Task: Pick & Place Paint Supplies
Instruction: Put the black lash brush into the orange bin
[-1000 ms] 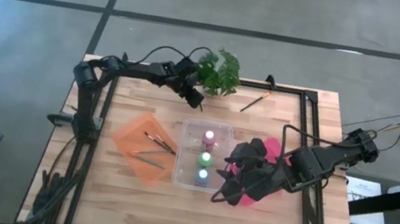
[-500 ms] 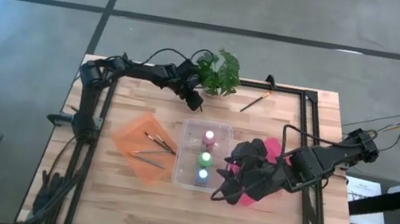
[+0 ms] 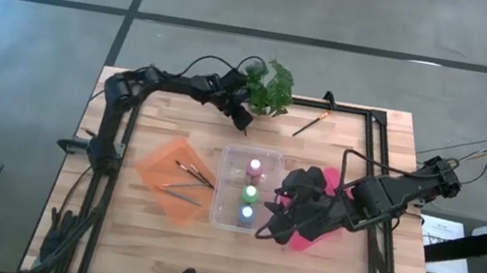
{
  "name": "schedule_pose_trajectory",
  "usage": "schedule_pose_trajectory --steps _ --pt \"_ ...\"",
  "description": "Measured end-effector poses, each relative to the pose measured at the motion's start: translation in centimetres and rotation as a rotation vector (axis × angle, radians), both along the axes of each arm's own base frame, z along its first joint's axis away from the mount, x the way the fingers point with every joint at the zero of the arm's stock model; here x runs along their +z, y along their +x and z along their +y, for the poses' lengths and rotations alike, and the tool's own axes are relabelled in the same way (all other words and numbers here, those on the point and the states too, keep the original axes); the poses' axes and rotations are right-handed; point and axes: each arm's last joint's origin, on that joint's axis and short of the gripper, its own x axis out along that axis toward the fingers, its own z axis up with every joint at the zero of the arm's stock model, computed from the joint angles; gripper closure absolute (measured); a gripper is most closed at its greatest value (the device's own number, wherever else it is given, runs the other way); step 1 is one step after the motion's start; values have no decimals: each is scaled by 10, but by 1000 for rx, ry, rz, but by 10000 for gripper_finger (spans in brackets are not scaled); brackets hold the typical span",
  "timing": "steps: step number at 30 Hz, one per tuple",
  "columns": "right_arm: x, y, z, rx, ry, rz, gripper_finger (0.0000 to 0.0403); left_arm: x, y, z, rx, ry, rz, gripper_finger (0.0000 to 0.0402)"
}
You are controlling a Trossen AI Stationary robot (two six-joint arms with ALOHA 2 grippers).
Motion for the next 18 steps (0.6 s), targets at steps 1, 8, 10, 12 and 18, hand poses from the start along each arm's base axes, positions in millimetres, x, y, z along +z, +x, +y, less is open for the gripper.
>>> schedule_pose_trajectory --steps 1,8,10,12,18 --pt "0 0 0 -4 4 -1 200 -1 2 1 0 -4 16 400" --pt "0 0 0 -17 15 1 200 -3 4 5 -26 5 107 400" --pt "0 0 0 -17 14 1 200 -6 1 3 -30 -8 141 400" --pt "0 0 0 -14 11 2 200 -6 0 2 -51 -8 160 400" --pt "0 0 -1 -15 9 2 200 -7 -4 -1 -65 -36 208 400"
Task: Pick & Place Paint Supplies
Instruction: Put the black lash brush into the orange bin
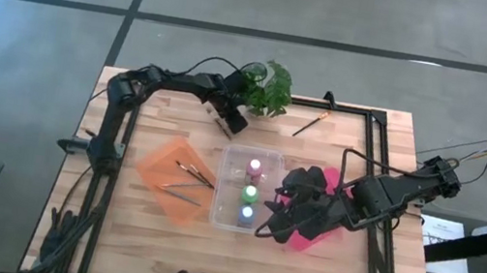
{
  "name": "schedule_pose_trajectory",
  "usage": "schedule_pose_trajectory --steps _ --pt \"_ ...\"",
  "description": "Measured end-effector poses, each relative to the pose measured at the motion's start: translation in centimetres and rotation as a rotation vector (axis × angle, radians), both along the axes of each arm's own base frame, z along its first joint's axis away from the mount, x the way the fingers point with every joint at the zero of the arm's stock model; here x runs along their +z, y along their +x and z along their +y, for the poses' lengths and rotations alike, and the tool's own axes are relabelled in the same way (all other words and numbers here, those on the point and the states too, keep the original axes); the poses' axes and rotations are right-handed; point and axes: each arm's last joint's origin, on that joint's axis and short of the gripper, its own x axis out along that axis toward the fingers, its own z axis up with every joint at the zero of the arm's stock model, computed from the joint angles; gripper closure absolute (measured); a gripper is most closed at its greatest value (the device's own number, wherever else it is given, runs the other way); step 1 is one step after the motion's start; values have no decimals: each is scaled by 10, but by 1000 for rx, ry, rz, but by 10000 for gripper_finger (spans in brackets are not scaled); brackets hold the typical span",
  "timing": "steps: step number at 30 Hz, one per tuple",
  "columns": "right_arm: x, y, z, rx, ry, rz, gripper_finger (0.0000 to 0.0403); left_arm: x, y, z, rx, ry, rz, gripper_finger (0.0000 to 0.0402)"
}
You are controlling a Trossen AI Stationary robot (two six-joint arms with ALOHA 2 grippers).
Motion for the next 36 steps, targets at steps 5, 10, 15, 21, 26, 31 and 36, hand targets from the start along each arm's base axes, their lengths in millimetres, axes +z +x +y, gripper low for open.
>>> schedule_pose_trajectory --steps 5,10,15,21,26,31,36 --pt "0 0 0 -2 2 -1 200 7 -5 -4 1 -21 29 400" --pt "0 0 1 -1 5 -8 200 47 -11 -8 4 41 -34 400" --pt "1 1 1 3 6 -11 200 78 -32 -22 -38 90 11 384" --pt "3 3 2 17 -31 -46 200 81 -72 -52 -146 15 151 360" --pt "4 4 2 17 -54 -64 200 58 -94 -69 -165 -65 225 358" --pt "4 4 2 17 -56 -64 200 50 -102 -69 -136 -53 270 359" --pt "4 4 2 18 -54 -64 200 48 -113 -62 -70 -63 286 359"
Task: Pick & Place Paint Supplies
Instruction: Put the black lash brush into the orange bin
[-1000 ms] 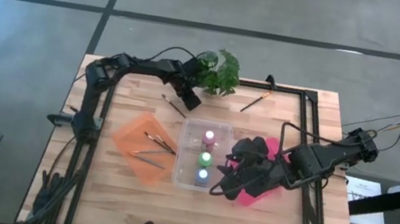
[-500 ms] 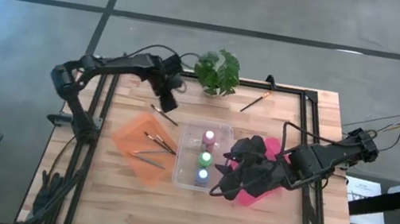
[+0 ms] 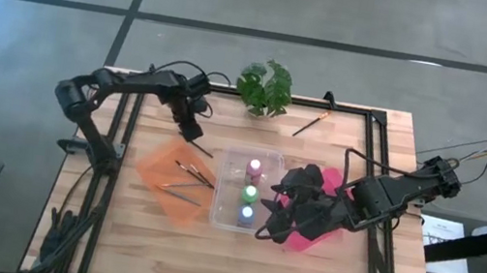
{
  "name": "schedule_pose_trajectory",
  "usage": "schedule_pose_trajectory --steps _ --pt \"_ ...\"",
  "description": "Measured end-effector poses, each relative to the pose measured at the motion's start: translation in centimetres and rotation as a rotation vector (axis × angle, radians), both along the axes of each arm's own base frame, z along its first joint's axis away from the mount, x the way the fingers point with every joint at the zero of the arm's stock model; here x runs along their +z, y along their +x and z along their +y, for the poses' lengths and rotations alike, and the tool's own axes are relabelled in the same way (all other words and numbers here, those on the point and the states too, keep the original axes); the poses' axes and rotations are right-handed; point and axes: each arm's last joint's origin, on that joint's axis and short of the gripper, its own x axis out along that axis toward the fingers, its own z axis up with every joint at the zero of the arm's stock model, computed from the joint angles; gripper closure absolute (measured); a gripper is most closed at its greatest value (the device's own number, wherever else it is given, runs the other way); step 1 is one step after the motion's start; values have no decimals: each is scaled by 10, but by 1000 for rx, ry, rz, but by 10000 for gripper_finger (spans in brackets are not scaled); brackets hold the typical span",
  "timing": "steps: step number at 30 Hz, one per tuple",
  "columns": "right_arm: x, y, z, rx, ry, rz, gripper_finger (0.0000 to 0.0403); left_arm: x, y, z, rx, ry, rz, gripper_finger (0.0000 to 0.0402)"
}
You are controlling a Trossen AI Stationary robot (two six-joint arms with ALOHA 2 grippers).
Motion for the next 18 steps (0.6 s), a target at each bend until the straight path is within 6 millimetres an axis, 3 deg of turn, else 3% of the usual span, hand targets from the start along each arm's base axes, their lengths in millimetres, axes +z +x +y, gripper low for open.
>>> schedule_pose_trajectory --steps 13,18 --pt "0 0 0 7 -9 3 200 -1 -39 1 404 -77 34 357" --pt "0 0 0 7 -8 3 200 -6 -43 -1 522 -111 49 334"
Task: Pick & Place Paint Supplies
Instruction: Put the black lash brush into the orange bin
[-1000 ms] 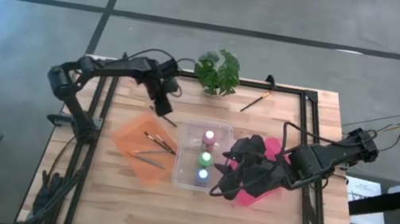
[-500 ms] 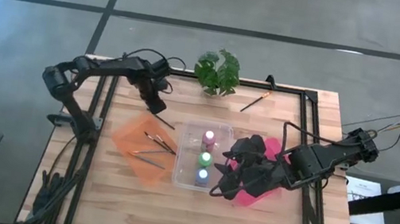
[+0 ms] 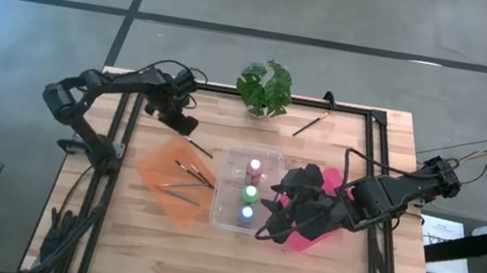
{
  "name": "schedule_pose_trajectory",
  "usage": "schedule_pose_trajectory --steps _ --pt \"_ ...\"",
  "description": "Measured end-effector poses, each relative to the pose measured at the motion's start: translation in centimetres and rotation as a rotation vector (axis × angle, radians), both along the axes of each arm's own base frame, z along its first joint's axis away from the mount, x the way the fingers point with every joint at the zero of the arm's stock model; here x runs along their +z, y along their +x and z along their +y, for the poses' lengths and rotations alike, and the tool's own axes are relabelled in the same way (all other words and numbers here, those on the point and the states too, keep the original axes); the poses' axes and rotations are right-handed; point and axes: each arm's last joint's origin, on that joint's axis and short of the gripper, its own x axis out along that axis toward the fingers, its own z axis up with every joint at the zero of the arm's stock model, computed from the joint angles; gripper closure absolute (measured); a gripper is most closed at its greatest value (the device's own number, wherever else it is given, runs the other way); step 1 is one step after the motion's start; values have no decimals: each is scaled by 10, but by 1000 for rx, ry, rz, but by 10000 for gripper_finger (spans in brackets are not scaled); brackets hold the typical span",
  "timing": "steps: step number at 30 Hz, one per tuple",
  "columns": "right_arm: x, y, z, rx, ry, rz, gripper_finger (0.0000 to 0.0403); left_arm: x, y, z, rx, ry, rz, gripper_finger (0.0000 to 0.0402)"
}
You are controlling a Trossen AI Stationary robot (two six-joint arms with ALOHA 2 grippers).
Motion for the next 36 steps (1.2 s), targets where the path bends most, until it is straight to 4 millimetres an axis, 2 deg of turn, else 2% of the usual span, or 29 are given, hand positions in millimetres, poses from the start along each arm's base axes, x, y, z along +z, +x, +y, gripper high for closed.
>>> schedule_pose_trajectory --steps 7,11,22,36 --pt "0 0 0 2 -4 0 200 0 3 3 92 15 -25 266" --pt "-1 0 0 2 -5 1 200 -6 5 3 139 -30 -26 242" --pt "-8 -1 4 11 -14 24 200 -11 5 3 228 -74 -8 237" --pt "-15 -2 9 20 -14 43 200 -32 -1 -6 294 -107 -67 237"
